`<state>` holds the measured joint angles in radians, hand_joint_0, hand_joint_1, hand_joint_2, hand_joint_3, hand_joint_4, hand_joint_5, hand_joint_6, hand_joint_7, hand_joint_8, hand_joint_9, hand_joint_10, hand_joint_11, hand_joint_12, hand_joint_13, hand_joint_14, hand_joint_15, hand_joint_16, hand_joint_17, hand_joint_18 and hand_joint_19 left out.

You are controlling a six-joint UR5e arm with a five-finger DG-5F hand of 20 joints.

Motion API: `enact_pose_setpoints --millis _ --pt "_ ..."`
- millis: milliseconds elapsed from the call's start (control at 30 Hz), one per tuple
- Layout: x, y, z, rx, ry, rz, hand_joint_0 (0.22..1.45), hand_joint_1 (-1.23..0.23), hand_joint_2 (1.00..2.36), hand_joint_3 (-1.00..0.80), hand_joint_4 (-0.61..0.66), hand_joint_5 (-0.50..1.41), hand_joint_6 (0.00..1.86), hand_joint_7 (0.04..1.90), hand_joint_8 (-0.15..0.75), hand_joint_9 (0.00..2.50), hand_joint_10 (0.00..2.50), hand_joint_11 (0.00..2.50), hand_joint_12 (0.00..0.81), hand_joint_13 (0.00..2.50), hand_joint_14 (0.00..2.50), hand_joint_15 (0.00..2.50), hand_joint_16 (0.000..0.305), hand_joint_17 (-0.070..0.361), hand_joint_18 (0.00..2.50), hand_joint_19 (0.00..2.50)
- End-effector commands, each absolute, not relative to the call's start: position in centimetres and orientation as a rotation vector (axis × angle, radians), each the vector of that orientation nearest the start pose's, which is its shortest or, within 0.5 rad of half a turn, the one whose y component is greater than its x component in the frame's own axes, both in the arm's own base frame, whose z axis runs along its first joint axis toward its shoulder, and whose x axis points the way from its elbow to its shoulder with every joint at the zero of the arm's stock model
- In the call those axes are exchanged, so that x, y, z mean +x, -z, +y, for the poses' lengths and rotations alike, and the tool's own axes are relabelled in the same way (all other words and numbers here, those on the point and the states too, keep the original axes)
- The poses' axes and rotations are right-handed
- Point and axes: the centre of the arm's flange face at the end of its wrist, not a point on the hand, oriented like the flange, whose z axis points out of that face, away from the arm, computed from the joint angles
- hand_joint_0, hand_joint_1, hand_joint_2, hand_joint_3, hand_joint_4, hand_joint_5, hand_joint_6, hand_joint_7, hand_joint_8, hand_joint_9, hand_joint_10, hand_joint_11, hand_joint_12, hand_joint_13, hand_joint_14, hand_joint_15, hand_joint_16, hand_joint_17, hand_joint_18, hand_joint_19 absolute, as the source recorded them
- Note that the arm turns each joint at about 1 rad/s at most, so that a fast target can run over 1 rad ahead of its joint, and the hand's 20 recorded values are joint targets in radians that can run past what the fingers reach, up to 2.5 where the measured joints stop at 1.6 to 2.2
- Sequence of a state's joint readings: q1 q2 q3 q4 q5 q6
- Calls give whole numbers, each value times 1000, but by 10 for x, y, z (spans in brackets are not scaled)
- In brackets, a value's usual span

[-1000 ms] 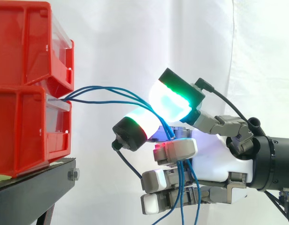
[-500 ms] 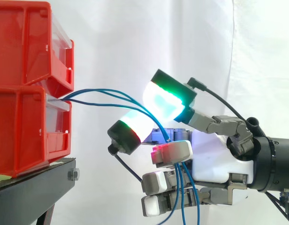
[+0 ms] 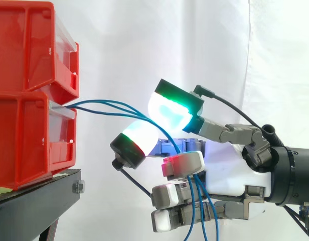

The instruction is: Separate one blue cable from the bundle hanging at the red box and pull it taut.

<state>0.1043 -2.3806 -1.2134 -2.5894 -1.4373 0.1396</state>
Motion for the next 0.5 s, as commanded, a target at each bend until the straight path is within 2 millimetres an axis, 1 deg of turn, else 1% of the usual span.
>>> enact_pose_setpoints --millis 0,133,233,267,300,333,400,433,467 --pt "780 -195 -66 1253 -1348 1043 598 -726 1009 -373 55 -156 808 971 298 1271 16 1241 368 981 22 814 47 106 678 711" --pt "780 -195 -66 1253 -1348 1043 648 -804 1008 -389 58 -187 882 907 293 1235 11 1290 366 976 24 808 47 105 691 690" --pt "780 -195 -66 1253 -1348 1043 708 -855 1005 -427 9 -191 893 920 293 1210 9 1295 357 978 23 799 46 103 705 670" --pt "780 -195 -66 1253 -1348 1043 712 -856 1005 -435 4 -192 895 933 298 1208 6 1304 356 978 23 799 46 103 706 667" --pt "780 -195 -66 1253 -1348 1043 739 -889 1004 -452 11 -198 914 935 289 1198 7 1309 361 978 24 800 45 102 710 649" --pt "780 -195 -65 1252 -1350 1044 756 -898 1002 -470 6 -198 929 885 288 1199 9 1301 355 977 24 799 45 101 712 653" --pt "780 -195 -66 1253 -1348 1043 763 -896 1000 -500 15 -196 931 867 293 1204 7 1309 354 978 24 799 44 100 712 651" --pt "780 -195 -66 1253 -1348 1043 705 -870 1000 -500 32 -182 917 909 299 1212 8 1305 353 976 24 800 44 100 711 661" --pt "780 -195 -66 1253 -1348 1043 681 -851 1000 -500 37 -175 911 895 303 1229 8 1298 354 979 24 794 44 100 710 667"
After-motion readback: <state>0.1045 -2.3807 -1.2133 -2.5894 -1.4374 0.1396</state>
